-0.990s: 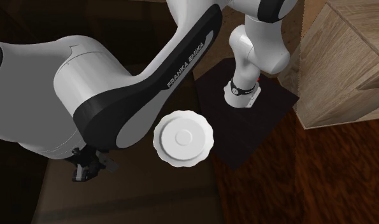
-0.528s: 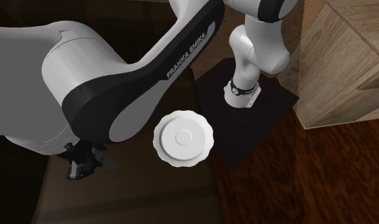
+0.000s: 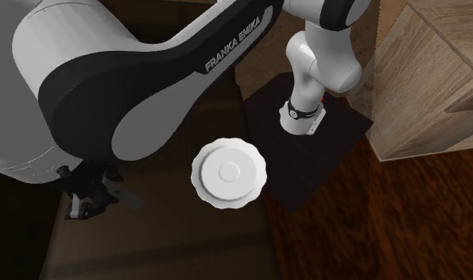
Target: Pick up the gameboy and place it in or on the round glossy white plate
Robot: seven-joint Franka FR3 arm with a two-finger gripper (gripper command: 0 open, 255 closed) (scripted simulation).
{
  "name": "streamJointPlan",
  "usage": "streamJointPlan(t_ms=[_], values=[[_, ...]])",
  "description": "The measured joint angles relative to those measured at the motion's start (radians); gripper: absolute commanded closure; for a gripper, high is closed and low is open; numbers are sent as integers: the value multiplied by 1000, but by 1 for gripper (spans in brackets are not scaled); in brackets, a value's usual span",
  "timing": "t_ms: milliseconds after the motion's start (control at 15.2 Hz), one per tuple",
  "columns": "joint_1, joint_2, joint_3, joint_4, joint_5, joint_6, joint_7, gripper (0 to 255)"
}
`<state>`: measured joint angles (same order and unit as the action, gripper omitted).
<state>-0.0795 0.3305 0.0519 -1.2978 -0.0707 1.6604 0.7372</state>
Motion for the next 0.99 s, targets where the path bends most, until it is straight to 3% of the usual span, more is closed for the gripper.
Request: streamJointPlan(t_ms=[198,330,990], values=[[3,16,1,68,-1,-52,-1,255],[4,-4,2,52,0,-56,2,255],[42,-393,36,-400,20,2,78,255]])
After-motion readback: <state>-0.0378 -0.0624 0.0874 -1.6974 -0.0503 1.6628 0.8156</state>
